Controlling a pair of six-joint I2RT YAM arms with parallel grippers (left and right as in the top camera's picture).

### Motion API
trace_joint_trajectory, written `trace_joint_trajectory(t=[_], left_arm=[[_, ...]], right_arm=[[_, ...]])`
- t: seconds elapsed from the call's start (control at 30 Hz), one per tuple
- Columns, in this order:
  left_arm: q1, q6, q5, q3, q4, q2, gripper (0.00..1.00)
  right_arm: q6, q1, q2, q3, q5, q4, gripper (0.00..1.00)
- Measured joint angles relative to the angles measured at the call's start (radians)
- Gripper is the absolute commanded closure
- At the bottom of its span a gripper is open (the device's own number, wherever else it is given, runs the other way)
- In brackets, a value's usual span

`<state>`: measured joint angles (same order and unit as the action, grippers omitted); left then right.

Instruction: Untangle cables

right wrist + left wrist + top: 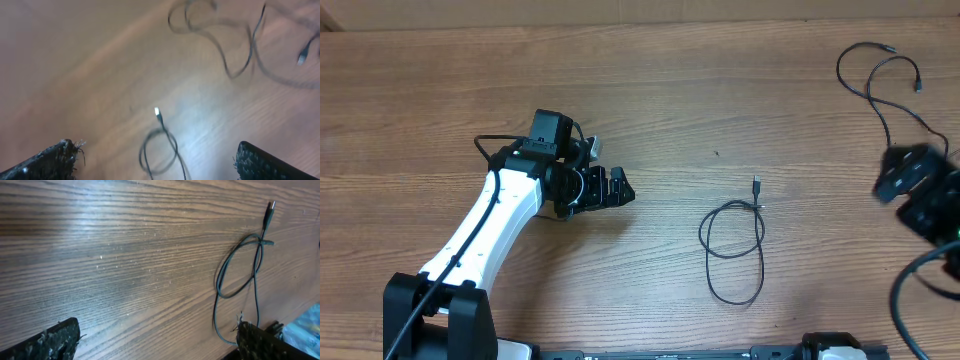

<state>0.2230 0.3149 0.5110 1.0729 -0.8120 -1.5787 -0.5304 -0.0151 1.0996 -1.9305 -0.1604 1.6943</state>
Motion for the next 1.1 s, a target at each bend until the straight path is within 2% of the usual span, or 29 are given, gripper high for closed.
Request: trace_joint_trajectory(t=[0.17,0.4,0.67,0.8,0.9,1.1], left_arm=[[0.0,0.0,0.0,0.0,0.0,0.0,0.0],[0.0,-0.001,-0.004,0.0,-0.004,0.0,0.0],[-0.037,-0.118,-0.027,0.0,-0.274,0.0,0.0],[-0.077,-0.145,-0.061,0.0,-0.341,0.029,0.0],[-0.09,-0.158,-0.079,-0.001,-0.355,0.135,0.0],[-0.073,-0.161,-0.086,0.0,-0.396,0.531,0.0]], right_arm=[[-0.04,0.0,-0.061,0.279,0.088,-0.022,0.0],[-0.063,0.0,-0.16,0.748,0.287,-0.171,0.0],[-0.071,0.0,-0.294,1.179,0.504,-0.362,0.0],[-0.072,0.0,-0.31,1.234,0.57,-0.444,0.0],[-0.073,0.0,-0.31,1.254,0.599,-0.501,0.0],[-0.076,-0.001,-0.311,1.266,0.618,-0.543,0.0]])
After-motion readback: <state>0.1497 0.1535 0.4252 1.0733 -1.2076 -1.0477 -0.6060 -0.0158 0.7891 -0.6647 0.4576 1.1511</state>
